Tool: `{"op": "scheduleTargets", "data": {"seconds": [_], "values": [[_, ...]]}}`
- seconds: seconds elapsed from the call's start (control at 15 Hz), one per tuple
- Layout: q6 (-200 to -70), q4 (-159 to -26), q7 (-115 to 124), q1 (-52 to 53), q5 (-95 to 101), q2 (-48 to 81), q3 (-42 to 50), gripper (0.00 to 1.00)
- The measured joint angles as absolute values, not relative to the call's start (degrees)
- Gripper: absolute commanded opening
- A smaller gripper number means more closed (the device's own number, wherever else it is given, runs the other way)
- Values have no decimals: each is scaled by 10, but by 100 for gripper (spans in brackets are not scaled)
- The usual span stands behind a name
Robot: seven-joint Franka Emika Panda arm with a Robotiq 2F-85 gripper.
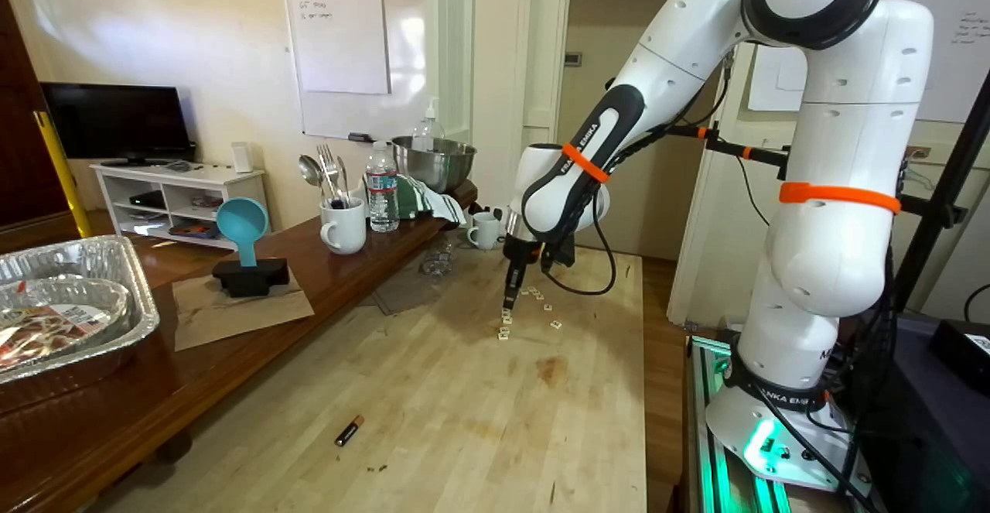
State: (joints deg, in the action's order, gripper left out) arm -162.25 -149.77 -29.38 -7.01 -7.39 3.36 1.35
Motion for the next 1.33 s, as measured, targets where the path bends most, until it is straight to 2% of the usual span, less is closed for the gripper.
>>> {"op": "scheduleTargets", "data": {"seconds": [1.33], "values": [[-1623, -1426, -292, -107, -74, 116, 20, 0]]}}
